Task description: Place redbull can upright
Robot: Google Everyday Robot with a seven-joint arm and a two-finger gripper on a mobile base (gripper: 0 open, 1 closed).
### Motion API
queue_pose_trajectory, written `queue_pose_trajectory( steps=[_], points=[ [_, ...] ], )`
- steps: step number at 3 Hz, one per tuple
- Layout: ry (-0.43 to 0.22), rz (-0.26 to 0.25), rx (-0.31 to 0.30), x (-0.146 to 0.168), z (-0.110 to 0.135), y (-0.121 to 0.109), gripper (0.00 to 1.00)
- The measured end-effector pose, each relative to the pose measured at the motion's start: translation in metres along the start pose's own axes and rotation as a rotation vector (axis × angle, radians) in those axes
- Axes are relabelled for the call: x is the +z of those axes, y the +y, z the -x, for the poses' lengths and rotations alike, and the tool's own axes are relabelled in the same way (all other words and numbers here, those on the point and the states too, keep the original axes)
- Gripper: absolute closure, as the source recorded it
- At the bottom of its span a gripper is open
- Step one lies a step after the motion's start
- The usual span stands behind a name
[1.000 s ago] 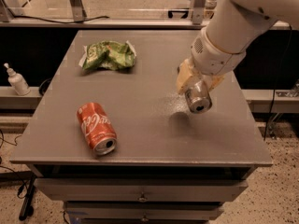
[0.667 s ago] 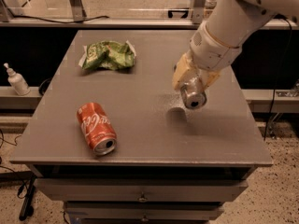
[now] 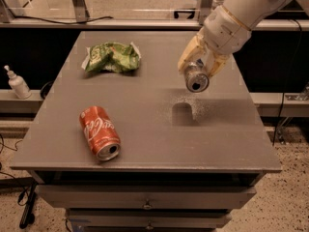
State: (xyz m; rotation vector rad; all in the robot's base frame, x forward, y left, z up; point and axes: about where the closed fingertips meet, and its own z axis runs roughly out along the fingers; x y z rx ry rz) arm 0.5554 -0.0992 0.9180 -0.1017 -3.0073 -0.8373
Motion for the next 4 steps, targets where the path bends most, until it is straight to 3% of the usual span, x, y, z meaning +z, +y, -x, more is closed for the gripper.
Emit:
queue_pose_trajectory(
  steps=[1,2,3,4],
  points=[
    [0.024,0.119,0.130,-0.008,-0.001,-0.001,1.00],
    [0.062,0.241,0.250,-0.009,-0.019,-0.005,1.00],
    [0.061,0.240,0.249,-0.009,-0.019,-0.005,1.00],
    [0.124,0.298,0.283,0.003,-0.011,-0.008,1.00]
  ],
)
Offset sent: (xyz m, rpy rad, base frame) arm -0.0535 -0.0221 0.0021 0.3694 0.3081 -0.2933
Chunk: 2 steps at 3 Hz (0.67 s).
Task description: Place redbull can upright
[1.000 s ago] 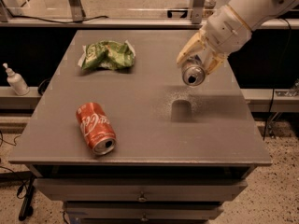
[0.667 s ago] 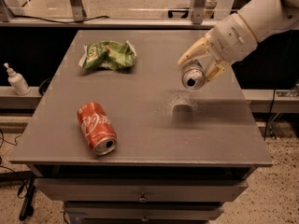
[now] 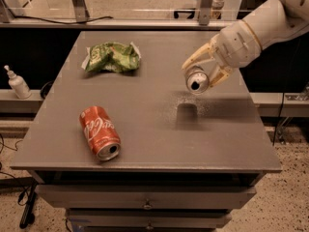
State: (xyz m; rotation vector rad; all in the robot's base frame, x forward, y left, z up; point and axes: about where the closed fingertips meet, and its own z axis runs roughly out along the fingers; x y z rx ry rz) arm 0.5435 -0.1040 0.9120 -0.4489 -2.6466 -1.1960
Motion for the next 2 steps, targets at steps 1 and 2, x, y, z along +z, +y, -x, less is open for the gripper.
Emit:
queue_pose_trajectory(
  steps=[1,2],
  points=[
    [0.137,0.080,0.145,0.011,0.000,-0.012,1.00],
    [0.187,0.086,0.257,0.002,-0.013,-0.016,1.00]
  ],
)
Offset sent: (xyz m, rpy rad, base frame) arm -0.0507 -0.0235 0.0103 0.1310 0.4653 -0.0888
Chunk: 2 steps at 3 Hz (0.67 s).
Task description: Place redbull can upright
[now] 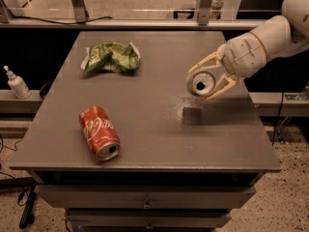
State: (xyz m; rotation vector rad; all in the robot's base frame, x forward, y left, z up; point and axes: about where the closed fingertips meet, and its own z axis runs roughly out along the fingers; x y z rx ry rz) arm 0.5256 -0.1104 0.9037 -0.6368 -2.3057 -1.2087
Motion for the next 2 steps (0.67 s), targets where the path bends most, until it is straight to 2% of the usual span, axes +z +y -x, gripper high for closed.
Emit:
queue_pose_trajectory(
  steps=[1,2],
  points=[
    [0.013,0.040,0.062,-0.021,-0.019,0.000,1.00],
    [0.028,0.055,0.114,-0.036,-0.034,-0.006,1.00]
  ],
)
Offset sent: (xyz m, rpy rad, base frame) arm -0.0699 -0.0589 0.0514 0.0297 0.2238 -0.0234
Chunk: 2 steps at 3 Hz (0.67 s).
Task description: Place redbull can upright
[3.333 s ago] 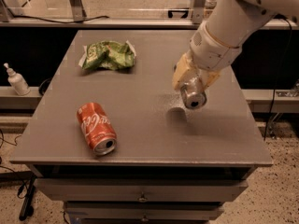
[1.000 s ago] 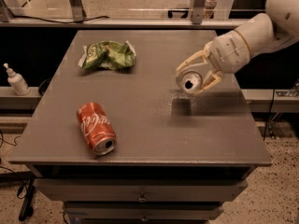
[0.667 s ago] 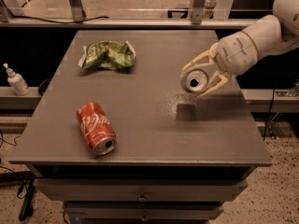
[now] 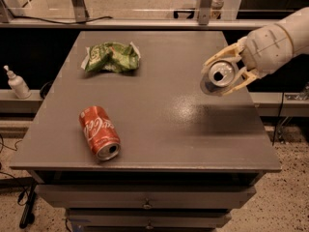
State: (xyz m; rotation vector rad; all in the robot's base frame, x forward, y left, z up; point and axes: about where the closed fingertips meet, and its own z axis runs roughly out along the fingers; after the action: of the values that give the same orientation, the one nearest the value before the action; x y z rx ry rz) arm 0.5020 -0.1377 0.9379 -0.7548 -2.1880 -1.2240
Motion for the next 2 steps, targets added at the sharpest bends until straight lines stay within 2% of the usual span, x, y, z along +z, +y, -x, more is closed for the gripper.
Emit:
queue_pose_trajectory(
  steps=[1,2],
  points=[
    [0.022,0.011,0.037,-0.0043,-0.0154,0.0031,1.00],
    [0.004,0.039,0.035,-0.0022,-0.0092,0.0119,1.00]
  ],
)
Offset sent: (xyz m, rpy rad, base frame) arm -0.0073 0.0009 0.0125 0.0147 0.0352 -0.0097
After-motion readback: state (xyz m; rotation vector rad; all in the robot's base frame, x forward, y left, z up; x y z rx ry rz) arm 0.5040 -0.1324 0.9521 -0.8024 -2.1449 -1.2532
